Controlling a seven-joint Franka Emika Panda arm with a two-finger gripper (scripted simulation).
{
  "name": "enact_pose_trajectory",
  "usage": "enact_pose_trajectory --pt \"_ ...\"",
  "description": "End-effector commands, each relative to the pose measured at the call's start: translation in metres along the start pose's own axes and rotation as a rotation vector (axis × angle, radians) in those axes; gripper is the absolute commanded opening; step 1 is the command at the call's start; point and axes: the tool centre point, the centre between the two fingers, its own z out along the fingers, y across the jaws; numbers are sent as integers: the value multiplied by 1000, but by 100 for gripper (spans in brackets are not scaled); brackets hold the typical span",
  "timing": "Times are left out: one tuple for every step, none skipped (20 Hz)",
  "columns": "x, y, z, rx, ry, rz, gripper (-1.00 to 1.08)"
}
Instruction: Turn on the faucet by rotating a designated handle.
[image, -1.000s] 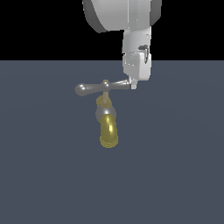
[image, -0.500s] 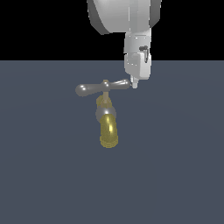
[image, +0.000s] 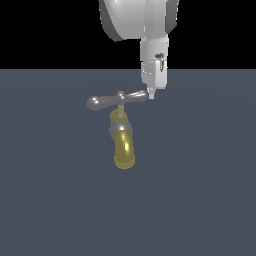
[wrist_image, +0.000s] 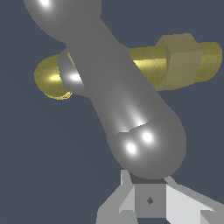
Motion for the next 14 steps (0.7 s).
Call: enact_pose_trajectory --pt "30 14 -1 -6 9 -36 -100" --pt "33 17 -1 -7 10 -36 -100" --pt "36 20 -2 -7 10 -37 -100" --pt "38 23 -2 -7 10 -37 -100" --pt "41 26 -2 -8 10 -38 -100" --pt "43 29 -2 -8 10 -39 -100" --pt "46 32 -2 -8 10 -39 -100" --pt "48 35 -2 -9 10 -40 -100" --pt "50 38 -2 -9 10 -40 -100" --pt "53 41 -2 -9 10 -41 -100" --pt "55 43 -2 -9 10 -41 -100" --pt "57 46 -3 -10 10 -42 -100" --pt "60 49 -3 -10 10 -42 -100" --pt "60 49 -3 -10 10 -42 -100"
